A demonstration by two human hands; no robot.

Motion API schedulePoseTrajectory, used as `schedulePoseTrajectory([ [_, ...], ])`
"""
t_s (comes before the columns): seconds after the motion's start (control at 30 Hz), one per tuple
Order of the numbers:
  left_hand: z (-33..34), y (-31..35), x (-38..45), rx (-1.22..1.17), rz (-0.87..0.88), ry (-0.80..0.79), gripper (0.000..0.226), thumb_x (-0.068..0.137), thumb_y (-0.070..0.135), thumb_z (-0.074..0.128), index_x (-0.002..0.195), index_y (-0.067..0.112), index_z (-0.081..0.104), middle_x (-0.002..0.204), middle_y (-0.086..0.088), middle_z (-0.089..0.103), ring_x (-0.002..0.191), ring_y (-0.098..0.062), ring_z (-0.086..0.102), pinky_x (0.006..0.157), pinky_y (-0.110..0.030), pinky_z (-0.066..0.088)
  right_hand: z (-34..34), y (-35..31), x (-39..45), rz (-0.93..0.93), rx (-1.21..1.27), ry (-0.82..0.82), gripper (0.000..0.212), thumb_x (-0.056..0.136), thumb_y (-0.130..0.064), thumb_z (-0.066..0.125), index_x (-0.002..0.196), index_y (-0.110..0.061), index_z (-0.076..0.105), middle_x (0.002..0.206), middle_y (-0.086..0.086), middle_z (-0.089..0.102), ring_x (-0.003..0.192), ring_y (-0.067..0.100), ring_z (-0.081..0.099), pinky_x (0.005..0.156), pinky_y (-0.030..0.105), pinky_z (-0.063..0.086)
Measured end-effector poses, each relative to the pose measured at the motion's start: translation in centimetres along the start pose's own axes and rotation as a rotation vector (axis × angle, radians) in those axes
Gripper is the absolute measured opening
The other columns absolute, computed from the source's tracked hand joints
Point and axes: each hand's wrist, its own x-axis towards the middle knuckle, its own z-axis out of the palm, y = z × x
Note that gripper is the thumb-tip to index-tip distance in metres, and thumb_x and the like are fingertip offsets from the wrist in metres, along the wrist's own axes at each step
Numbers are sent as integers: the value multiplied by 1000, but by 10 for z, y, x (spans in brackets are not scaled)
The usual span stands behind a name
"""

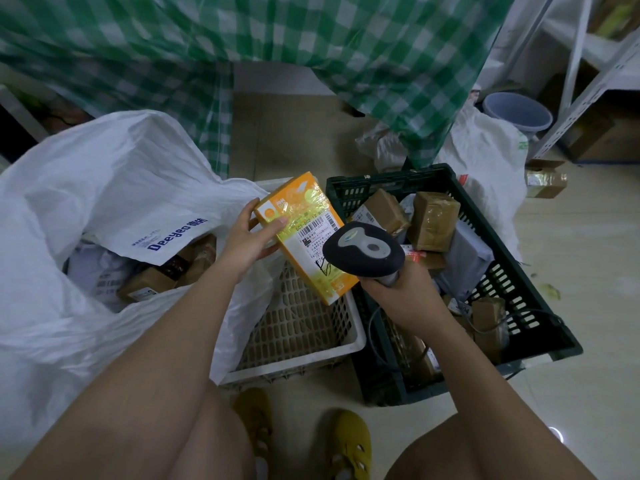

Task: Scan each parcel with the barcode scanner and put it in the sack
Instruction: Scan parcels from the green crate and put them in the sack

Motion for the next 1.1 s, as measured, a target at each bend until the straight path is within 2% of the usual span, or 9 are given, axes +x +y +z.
schedulePoseTrajectory([
  [0.23,1,1,-4,-5,6,13,73,83,31,74,144,31,35,136,-1,53,110,-19,63,84,-39,58,3,6,10,53,84,125,39,88,-25,66,63,0,49,53,17,48,50,19,45,54,32,35],
  [0.37,4,3,-11,1,13,20,72,84,29,73,144,30,34,138,-1,51,106,-16,64,82,-38,59,8,6,28,172,260,272,33,89,-26,66,93,6,57,83,28,58,68,21,51,66,34,39],
  [0.43,5,5,-15,26,16,8,71,84,31,72,143,33,33,139,2,49,111,-18,62,82,-44,59,12,8,38,196,292,260,20,90,-25,66,94,-7,59,87,15,61,71,14,52,67,28,42],
  [0.5,9,5,-19,60,16,-7,66,87,33,69,140,37,31,136,7,47,114,-18,58,82,-47,58,18,12,45,208,322,243,9,90,-23,66,88,-20,58,83,0,60,72,9,52,60,22,41],
  [0.57,15,6,-23,67,12,-11,61,91,36,63,139,38,27,127,12,49,113,-16,57,82,-45,58,25,13,50,220,382,251,14,90,-19,66,83,-25,55,79,-8,57,73,8,52,60,20,42],
  [0.67,22,4,-24,119,34,6,64,91,41,61,139,29,20,122,11,48,103,-9,55,78,-29,53,31,14,56,259,462,285,20,88,-22,68,105,-20,57,92,-7,58,92,14,53,80,27,42],
  [0.83,24,0,-23,133,26,40,75,74,51,75,126,33,24,133,-5,45,115,-22,54,94,-45,52,36,18,58,282,474,288,23,88,-24,69,108,-19,58,85,-13,57,96,15,52,83,29,41],
  [0.97,17,20,-27,116,111,94,83,54,63,80,117,45,30,131,-4,48,112,-22,58,90,-47,54,39,12,62,217,505,290,47,88,-24,68,131,-14,52,108,-6,57,105,13,51,85,25,38],
  [1.1,-11,58,-39,137,222,205,78,55,64,79,116,48,34,132,0,46,113,-19,58,86,-47,56,52,-13,68,121,512,268,32,89,-20,67,120,-17,56,101,-6,64,97,14,58,83,32,45],
])
